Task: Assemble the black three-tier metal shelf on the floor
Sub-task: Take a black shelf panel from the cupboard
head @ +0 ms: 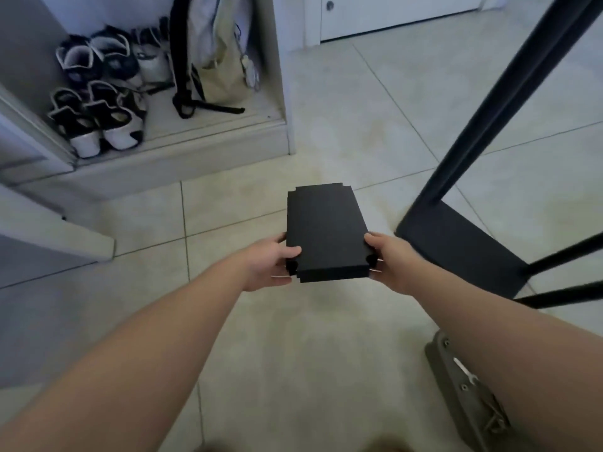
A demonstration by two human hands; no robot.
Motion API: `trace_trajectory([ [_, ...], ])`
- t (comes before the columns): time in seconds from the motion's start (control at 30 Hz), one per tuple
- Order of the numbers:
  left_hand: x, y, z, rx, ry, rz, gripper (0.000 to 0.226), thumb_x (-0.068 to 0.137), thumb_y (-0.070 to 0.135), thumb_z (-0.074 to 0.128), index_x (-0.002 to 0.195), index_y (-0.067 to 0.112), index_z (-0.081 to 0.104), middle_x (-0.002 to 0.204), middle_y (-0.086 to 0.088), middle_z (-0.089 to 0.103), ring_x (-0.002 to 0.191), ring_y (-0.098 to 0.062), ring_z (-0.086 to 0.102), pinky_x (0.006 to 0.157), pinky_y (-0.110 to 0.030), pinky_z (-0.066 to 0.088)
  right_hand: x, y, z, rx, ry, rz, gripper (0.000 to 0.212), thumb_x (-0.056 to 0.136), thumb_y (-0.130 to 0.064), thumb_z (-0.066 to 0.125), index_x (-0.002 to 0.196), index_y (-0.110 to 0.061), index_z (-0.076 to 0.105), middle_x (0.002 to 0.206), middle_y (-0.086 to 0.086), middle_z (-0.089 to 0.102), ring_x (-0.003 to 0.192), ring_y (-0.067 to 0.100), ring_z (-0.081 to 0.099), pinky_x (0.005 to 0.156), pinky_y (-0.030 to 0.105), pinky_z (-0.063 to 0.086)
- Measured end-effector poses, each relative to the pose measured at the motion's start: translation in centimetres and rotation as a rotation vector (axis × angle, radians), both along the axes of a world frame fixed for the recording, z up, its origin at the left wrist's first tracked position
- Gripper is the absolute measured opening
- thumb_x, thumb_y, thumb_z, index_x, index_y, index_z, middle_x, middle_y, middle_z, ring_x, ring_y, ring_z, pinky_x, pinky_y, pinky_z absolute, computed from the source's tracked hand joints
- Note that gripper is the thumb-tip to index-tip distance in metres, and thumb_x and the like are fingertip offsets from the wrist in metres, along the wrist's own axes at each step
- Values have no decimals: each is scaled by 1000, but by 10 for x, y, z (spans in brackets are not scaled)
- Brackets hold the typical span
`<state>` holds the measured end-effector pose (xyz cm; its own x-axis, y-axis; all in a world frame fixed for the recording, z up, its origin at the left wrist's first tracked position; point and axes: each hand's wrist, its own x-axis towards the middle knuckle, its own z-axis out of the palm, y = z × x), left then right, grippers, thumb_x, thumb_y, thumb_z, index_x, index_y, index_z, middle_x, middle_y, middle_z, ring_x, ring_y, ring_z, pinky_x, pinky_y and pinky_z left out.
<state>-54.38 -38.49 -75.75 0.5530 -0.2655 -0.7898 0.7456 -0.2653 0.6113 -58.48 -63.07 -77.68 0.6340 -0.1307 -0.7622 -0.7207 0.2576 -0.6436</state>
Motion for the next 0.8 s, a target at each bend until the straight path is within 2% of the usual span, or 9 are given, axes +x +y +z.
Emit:
trace_trajectory([
  [0.1,-47,-38,-12,0,35,17,53,99,18,61,144,39,45,106,0,70,90,-20,66,86,-34,52,-44,-34,-8,-58,48,26,19,105,-23,52,107,-28,71,101,-2,70,88,18,65,67,31,54],
  [0.23,-83,-77,-30,2,71,45,57,98,14,61,148,36,43,113,-1,70,90,-21,65,97,-40,51,-79,-67,-22,-178,106,72,24,105,-19,50,100,-29,70,99,-3,73,86,16,67,64,28,52],
  [0.33,-94,-95,-43,33,65,60,58,99,12,60,149,33,41,114,0,71,83,-17,67,85,-35,54,-82,-78,-34,-247,103,115,29,106,-13,45,99,-29,69,94,-7,73,81,12,68,59,24,52],
  [0.43,-96,-109,-59,72,60,91,59,98,12,61,149,30,40,121,-2,69,92,-19,68,82,-33,53,-70,-85,-50,-330,82,219,32,105,-10,42,105,-29,67,98,-1,73,85,19,67,73,35,60],
  [0.5,-93,-118,-69,97,50,106,56,97,10,62,146,26,42,121,-2,68,91,-17,68,68,-26,53,-60,-89,-61,-388,78,263,31,105,-11,41,113,-29,65,103,5,71,88,23,63,87,44,58],
  [0.57,-89,-129,-77,114,43,133,55,96,5,62,145,19,43,123,-6,65,89,-17,66,53,-19,51,-53,-93,-70,-440,85,291,32,105,-13,41,123,-30,61,104,2,68,88,20,61,84,42,57],
  [0.63,-85,-142,-88,168,21,125,54,93,2,63,143,12,45,128,-11,64,104,-26,66,67,-24,55,-47,-97,-77,-450,93,310,33,106,-13,43,128,-32,58,99,-7,64,83,11,58,67,28,50],
  [0.7,-81,-154,-98,230,-5,109,47,90,0,65,135,5,51,127,-13,65,113,-33,64,84,-37,54,-43,-102,-84,-434,102,310,30,106,-13,46,126,-33,57,98,-11,62,81,4,55,60,20,41],
  [0.8,-79,-168,-105,237,20,116,37,89,-4,66,124,2,57,118,-12,66,104,-31,64,77,-29,49,-39,-109,-88,-427,111,306,26,106,-16,49,128,-27,56,101,-12,62,86,4,57,66,19,42],
])
